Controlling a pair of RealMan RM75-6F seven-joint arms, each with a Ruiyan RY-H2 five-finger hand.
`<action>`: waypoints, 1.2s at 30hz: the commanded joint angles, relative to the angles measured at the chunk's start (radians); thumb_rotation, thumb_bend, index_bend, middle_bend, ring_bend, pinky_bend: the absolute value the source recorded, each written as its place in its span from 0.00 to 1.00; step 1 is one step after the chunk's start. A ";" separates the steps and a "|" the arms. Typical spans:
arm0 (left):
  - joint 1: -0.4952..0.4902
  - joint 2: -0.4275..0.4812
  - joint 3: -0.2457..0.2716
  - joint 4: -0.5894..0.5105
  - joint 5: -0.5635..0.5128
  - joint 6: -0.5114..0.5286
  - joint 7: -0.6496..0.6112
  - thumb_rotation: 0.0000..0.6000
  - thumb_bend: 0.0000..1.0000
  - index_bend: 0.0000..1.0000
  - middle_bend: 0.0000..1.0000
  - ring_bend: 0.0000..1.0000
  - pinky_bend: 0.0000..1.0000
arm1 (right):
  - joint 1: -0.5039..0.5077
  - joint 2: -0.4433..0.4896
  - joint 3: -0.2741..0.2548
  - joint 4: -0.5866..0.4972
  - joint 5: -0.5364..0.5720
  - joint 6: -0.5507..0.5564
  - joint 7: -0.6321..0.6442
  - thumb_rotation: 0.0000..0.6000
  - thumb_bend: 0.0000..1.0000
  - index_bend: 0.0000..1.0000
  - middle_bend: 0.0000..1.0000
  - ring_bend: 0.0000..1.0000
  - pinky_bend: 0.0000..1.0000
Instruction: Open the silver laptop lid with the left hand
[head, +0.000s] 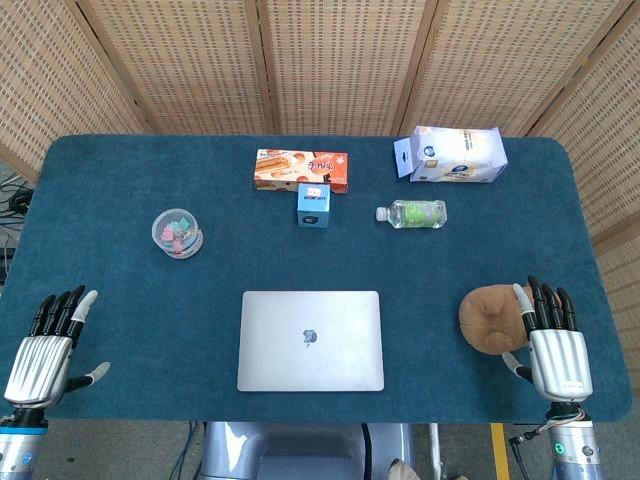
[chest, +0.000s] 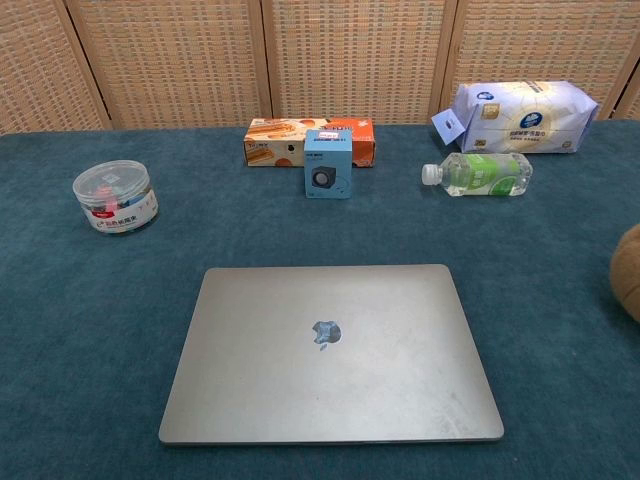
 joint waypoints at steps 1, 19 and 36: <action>0.000 0.001 0.000 0.001 0.001 0.000 -0.002 1.00 0.00 0.00 0.00 0.00 0.00 | 0.000 0.001 0.001 0.000 0.001 0.000 0.003 1.00 0.00 0.00 0.00 0.00 0.00; -0.128 -0.049 0.079 0.121 0.293 -0.091 -0.135 1.00 0.00 0.00 0.00 0.00 0.00 | -0.003 0.015 0.004 -0.006 0.001 0.006 0.028 1.00 0.00 0.00 0.00 0.00 0.00; -0.417 -0.265 0.084 0.251 0.496 -0.341 -0.169 1.00 0.00 0.00 0.00 0.00 0.00 | 0.002 0.022 0.015 -0.004 0.024 -0.005 0.043 1.00 0.00 0.00 0.00 0.00 0.00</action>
